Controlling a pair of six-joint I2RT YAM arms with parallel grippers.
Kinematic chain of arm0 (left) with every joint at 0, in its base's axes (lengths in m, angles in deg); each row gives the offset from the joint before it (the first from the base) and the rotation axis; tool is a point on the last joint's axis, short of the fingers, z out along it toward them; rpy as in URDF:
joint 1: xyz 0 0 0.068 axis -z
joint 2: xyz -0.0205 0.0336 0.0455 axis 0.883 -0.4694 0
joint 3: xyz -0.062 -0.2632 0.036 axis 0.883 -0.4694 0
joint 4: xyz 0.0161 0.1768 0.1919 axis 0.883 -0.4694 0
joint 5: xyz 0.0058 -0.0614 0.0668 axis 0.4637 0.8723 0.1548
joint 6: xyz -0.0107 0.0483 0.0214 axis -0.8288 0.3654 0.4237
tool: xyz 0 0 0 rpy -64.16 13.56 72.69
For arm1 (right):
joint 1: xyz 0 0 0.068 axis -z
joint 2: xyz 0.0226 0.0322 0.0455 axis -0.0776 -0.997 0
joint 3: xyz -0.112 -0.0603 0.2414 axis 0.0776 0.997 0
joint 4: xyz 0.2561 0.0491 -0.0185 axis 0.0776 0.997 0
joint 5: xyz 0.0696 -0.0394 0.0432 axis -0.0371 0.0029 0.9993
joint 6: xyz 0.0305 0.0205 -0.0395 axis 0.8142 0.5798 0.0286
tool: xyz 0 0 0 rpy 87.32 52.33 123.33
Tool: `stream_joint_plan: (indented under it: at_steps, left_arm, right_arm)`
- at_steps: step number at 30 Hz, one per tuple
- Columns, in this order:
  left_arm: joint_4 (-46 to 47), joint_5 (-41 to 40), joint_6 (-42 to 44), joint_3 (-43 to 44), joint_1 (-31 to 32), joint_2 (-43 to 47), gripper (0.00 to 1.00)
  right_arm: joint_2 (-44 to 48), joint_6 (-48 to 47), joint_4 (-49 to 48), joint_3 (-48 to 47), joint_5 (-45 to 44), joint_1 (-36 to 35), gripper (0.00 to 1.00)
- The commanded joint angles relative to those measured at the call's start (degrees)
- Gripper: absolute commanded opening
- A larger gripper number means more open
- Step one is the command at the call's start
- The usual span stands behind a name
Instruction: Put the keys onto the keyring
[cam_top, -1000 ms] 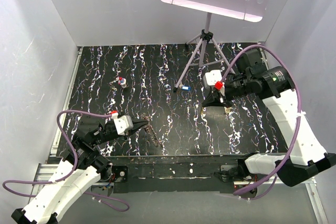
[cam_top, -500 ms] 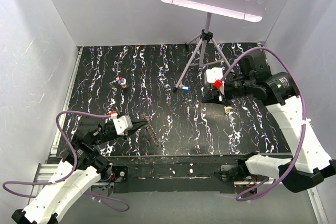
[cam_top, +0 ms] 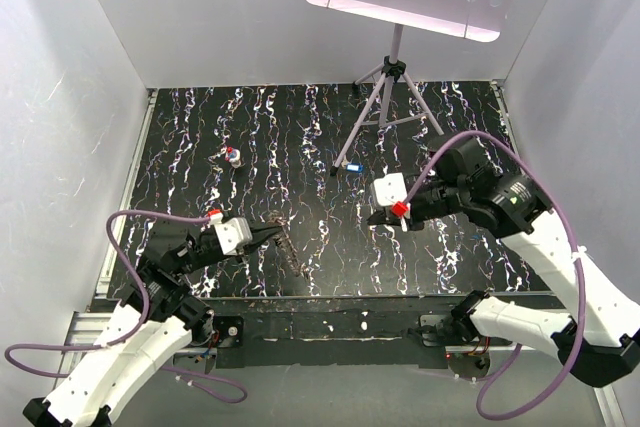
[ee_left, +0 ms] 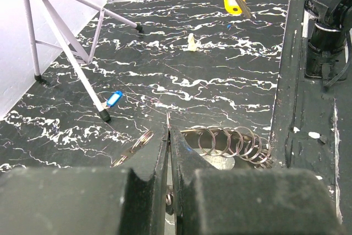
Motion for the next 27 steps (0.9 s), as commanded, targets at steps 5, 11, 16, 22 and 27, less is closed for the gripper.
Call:
stream_joint_plan:
  at_steps: [5,11,16,22,27]
  left_arm:
    - [9.79,3.9,0.89,0.02,-0.43,-4.03,0.0]
    - [15.15,8.73,2.99,-1.47,-0.43,-6.14,0.0]
    - [19.63,10.5,4.84,-3.4,-0.43,-6.15,0.0]
    - [23.5,10.94,6.68,-5.87,-0.43,-5.8,0.0]
    - [25.08,12.52,6.69,-6.48,-0.43,-6.58,0.0]
  right_arm:
    - [4.7,-2.3,-16.6,8.07,1.06,-5.25,0.01]
    - [6.02,-9.76,-22.5,13.52,1.32,-7.8,0.01]
    - [7.78,-13.82,-28.56,19.15,1.85,-9.47,0.01]
    - [7.69,-10.67,-38.13,22.93,-0.61,-12.55,0.01]
    - [6.73,-10.13,-42.89,24.26,0.17,-12.91,0.01]
